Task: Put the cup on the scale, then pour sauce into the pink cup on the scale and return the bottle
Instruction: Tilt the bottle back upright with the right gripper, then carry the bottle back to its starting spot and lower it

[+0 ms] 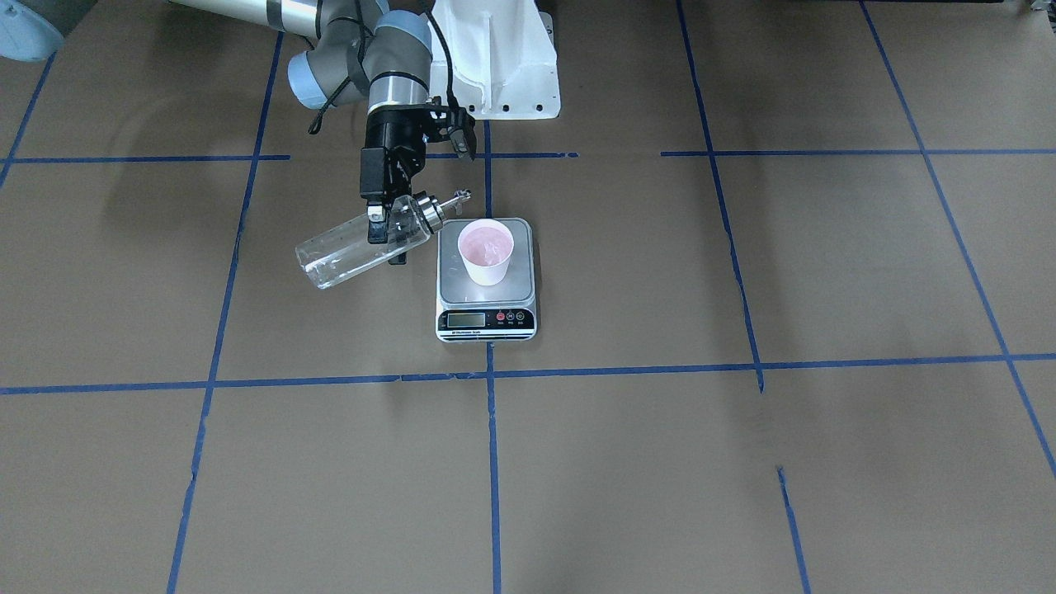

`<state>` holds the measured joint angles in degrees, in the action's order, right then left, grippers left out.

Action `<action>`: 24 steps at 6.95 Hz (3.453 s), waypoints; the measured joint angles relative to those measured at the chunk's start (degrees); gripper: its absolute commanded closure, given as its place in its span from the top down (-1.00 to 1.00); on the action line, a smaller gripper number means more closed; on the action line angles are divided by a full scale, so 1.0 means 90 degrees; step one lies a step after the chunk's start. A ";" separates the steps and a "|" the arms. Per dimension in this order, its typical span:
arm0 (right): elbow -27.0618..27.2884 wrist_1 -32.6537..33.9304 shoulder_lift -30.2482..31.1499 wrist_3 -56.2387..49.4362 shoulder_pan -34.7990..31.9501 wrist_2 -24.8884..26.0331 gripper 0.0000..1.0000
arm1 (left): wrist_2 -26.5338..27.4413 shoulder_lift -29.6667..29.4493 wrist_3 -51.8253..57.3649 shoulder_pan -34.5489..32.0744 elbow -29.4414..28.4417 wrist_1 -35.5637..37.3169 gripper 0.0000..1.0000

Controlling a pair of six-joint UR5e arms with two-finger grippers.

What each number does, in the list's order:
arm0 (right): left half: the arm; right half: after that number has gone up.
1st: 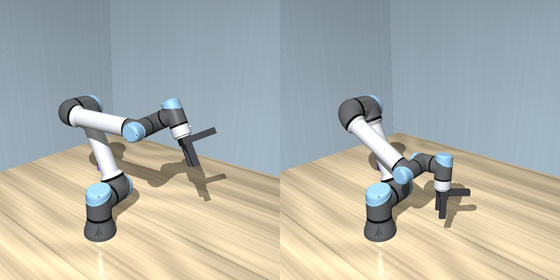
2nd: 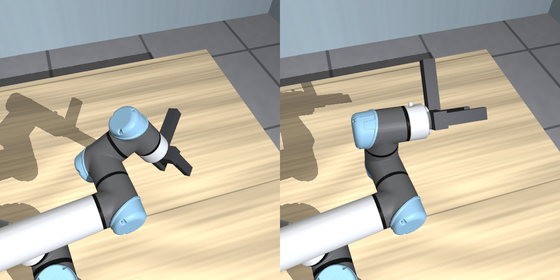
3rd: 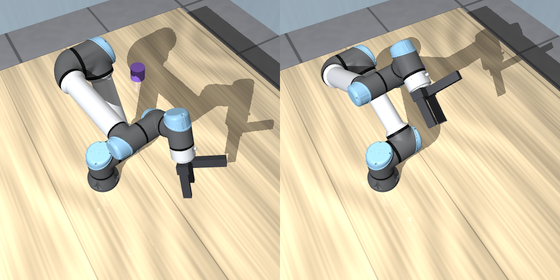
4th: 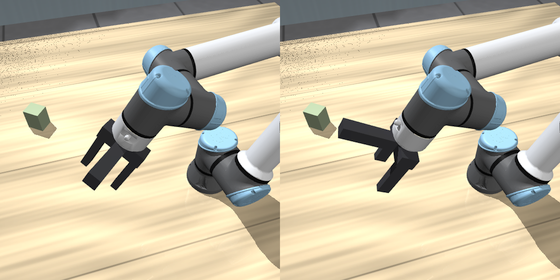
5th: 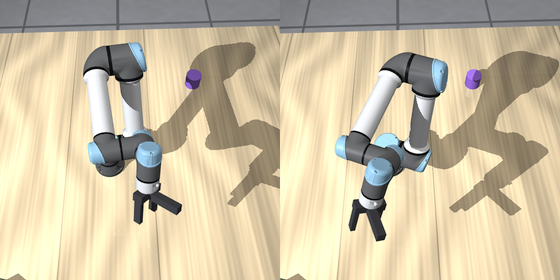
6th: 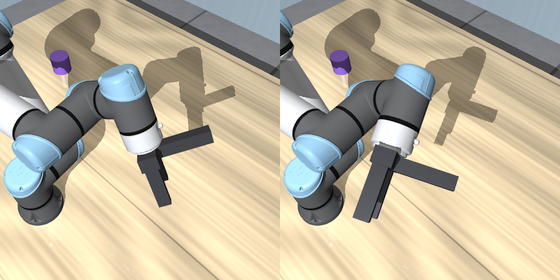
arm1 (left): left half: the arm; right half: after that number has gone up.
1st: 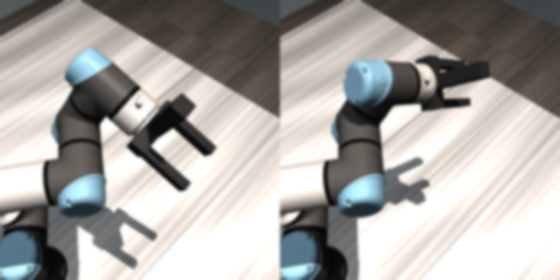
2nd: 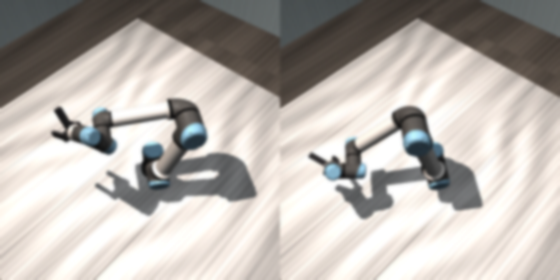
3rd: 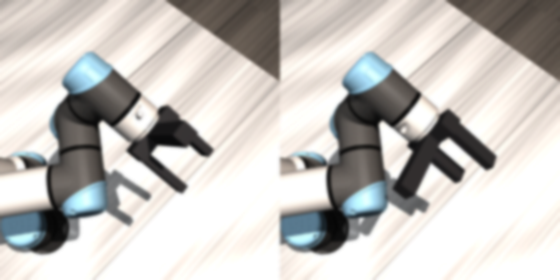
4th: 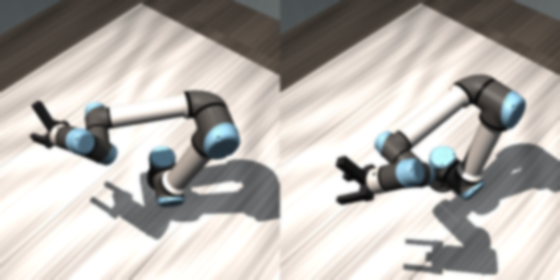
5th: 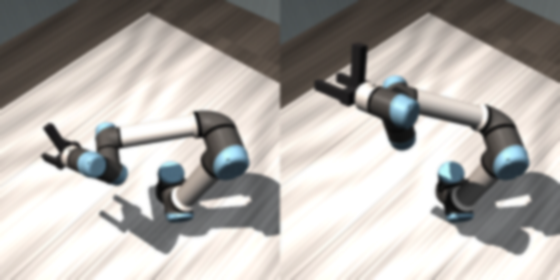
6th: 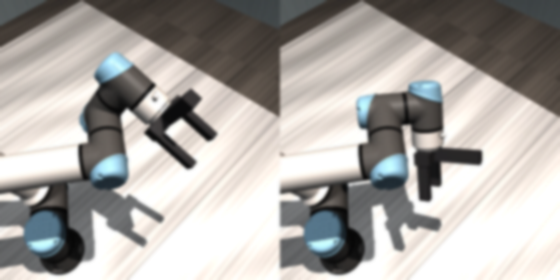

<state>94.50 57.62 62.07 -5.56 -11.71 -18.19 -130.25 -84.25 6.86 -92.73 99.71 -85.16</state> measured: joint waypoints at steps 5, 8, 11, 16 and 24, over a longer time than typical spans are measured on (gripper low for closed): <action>0.0907 -0.0151 0.0162 0.4276 -0.0105 -0.1286 -1.00 | -0.0007 -0.0029 0.0000 0.0000 0.0034 -0.0001 1.00; 0.1538 -0.0152 0.0642 0.6375 -0.0337 -0.1820 -1.00 | -0.0001 -0.0045 0.0002 0.0000 0.0010 -0.0008 1.00; 0.1647 -0.0152 0.1252 0.7022 -0.0734 -0.2874 -1.00 | -0.0009 -0.0012 0.0003 0.0000 -0.0034 0.0005 1.00; 0.1549 -0.1562 0.3007 0.8455 -0.1235 -0.4413 -1.00 | -0.0010 -0.0008 0.0000 0.0000 -0.0041 -0.0012 1.00; 0.0906 -0.2054 0.3375 0.8459 -0.0989 -0.2725 -1.00 | -0.0010 -0.0042 0.0000 0.0000 -0.0024 -0.0027 1.00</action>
<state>102.65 39.13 92.44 70.58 -20.61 -42.71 -130.34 -84.63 6.85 -92.73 99.50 -85.40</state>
